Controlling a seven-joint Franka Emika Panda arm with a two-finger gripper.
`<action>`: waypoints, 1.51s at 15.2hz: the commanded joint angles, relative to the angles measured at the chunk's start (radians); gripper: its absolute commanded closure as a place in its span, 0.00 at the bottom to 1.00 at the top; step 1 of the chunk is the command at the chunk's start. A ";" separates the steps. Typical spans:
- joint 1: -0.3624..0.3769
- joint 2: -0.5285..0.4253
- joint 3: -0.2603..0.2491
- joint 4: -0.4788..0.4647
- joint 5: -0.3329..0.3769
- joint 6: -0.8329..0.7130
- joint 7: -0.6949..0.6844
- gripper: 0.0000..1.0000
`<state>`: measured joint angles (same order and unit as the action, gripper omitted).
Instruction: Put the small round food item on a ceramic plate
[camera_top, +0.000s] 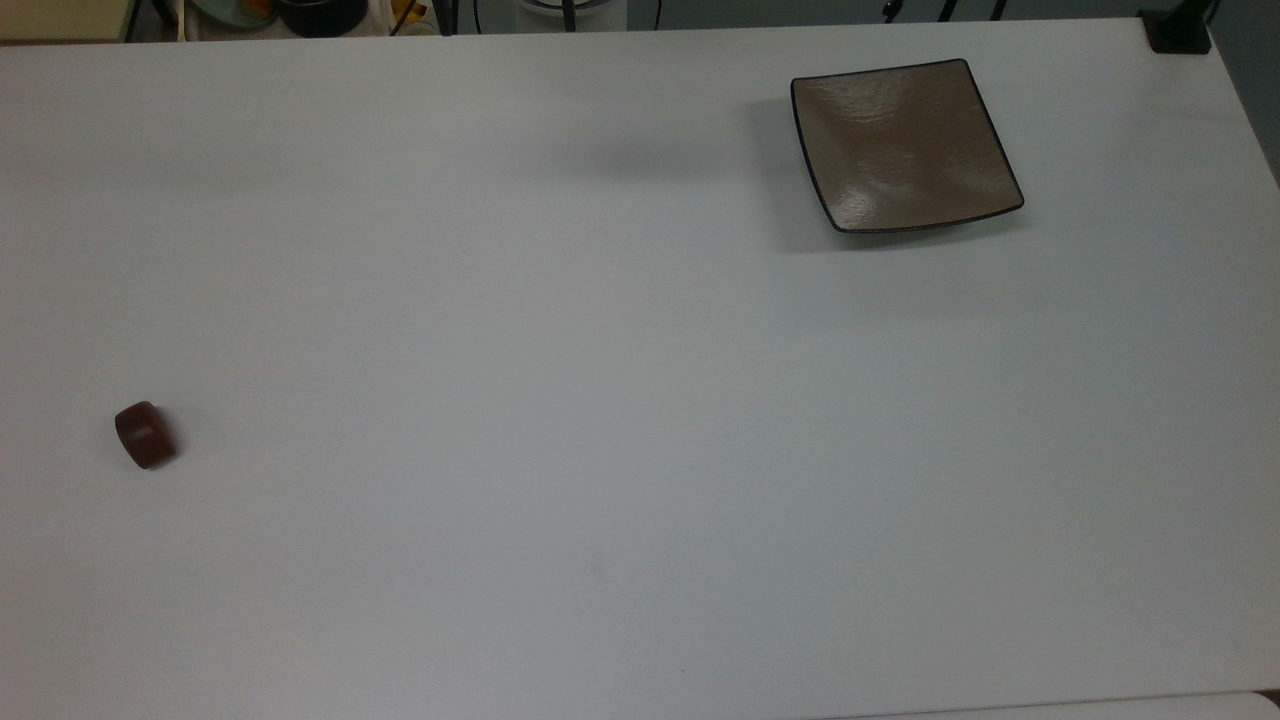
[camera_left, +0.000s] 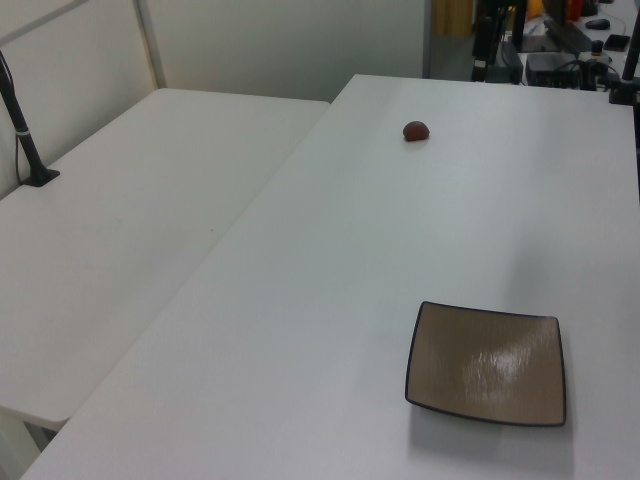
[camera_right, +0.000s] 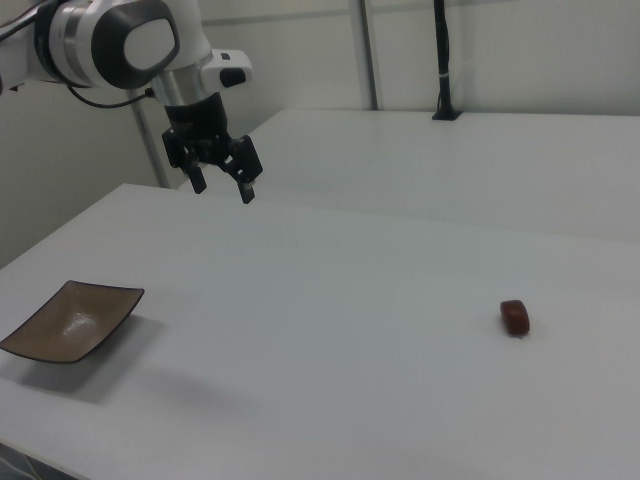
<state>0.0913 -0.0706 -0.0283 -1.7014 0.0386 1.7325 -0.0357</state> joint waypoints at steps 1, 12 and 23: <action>-0.002 0.006 0.002 0.009 0.017 0.021 -0.010 0.00; -0.004 0.008 0.002 0.011 0.017 0.021 -0.012 0.00; -0.045 0.009 0.002 0.008 0.018 0.018 -0.058 0.00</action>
<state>0.0597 -0.0689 -0.0290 -1.7007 0.0386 1.7354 -0.0432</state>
